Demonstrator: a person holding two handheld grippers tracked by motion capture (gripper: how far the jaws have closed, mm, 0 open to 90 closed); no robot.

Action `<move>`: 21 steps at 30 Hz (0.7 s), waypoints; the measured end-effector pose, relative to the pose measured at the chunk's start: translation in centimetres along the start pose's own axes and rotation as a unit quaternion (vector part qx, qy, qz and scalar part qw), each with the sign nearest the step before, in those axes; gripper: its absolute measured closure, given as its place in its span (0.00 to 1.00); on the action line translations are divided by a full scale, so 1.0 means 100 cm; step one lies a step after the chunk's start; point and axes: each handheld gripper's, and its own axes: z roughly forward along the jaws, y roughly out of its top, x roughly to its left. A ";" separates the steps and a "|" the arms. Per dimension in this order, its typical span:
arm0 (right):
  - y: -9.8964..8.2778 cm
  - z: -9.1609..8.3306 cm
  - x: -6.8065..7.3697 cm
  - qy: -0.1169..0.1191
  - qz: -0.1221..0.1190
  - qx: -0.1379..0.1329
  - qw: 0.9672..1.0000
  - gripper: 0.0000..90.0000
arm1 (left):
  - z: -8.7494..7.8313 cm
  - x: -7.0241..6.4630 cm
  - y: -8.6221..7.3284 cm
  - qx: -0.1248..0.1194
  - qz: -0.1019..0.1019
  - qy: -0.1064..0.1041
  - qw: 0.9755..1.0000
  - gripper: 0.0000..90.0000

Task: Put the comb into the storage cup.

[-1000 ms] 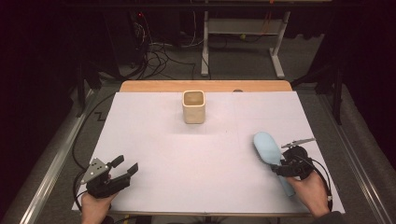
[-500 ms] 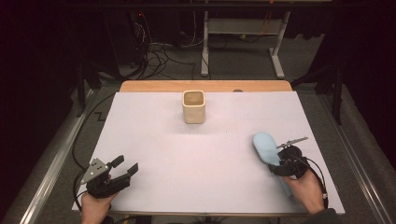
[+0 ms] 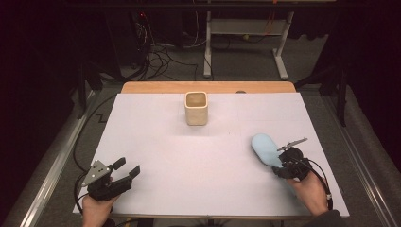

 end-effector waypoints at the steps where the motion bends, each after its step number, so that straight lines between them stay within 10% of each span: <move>1: 0.000 0.000 0.000 0.001 0.002 0.001 1.000 0.78 | 0.000 0.000 0.000 0.000 0.000 0.000 1.000 0.37; 21: 0.002 -0.010 0.005 0.026 0.003 -0.056 0.998 0.78 | 0.002 0.000 0.000 0.004 -0.001 -0.001 1.000 0.37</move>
